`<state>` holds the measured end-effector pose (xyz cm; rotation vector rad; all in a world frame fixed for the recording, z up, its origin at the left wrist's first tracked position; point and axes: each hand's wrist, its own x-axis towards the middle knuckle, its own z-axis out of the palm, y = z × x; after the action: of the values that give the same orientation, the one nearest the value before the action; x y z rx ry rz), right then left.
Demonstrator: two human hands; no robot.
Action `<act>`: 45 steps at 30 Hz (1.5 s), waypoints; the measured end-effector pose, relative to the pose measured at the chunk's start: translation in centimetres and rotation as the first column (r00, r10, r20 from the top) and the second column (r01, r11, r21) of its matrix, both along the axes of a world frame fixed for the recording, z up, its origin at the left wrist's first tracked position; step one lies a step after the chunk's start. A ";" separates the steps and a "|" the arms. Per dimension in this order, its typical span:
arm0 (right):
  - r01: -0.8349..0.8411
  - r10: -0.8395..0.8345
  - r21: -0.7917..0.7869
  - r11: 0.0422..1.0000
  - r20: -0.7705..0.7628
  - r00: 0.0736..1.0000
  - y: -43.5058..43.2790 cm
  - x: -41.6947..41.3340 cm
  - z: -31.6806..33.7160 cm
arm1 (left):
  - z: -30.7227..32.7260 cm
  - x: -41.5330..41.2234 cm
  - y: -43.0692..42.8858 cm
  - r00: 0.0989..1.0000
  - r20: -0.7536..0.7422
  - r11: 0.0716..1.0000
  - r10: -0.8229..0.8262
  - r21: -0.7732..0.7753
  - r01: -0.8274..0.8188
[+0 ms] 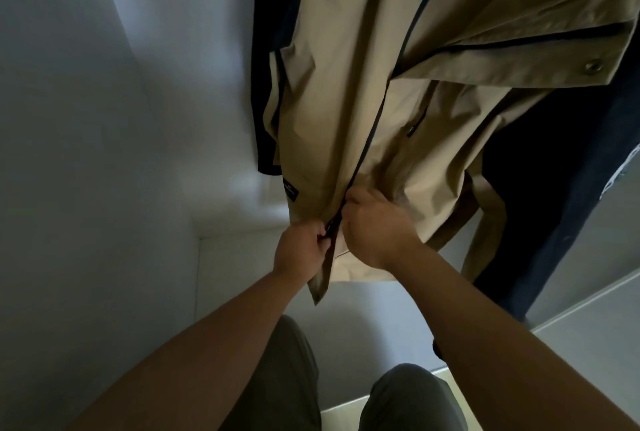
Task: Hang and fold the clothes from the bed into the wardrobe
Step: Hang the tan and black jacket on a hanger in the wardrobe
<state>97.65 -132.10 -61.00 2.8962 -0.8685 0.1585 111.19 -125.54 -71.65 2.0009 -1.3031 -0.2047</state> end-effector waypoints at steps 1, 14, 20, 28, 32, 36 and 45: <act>-0.017 0.015 -0.047 0.999 -0.027 1.000 -0.3 -0.1 0.0 | 0.0 0.1 0.0 1.000 0.012 1.000 -0.001 -0.005 0.001; -0.259 0.183 -0.321 0.911 -0.248 0.951 -1.9 0.3 3.3 | 0.2 1.2 0.4 0.999 -0.002 0.999 -0.041 -0.019 0.041; -0.142 0.066 -0.246 0.959 -0.293 0.954 -2.2 1.1 2.4 | 0.5 1.8 0.8 0.999 -0.001 0.999 -0.037 -0.040 0.037; 0.080 -0.121 -0.181 0.980 -0.226 0.966 -2.4 2.3 2.7 | 0.5 2.0 0.5 0.998 -0.018 0.998 -0.059 -0.017 0.058; 0.123 -0.157 -0.177 0.976 -0.194 0.968 -2.1 2.7 3.1 | 0.4 2.0 0.6 0.998 -0.033 0.998 -0.045 -0.037 0.044; 0.186 -0.229 -0.158 0.970 -0.323 0.919 -1.5 2.5 3.6 | 0.3 1.5 0.6 0.998 -0.029 0.997 -0.055 -0.050 0.053; 0.148 -0.168 -0.193 0.970 -0.095 0.981 -0.2 1.4 3.7 | 0.3 1.7 0.4 1.000 -0.015 0.999 -0.017 -0.043 0.017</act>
<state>99.02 -132.27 -57.26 2.6237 -1.0024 0.0594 112.93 -125.14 -71.37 1.9497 -1.3046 -0.1984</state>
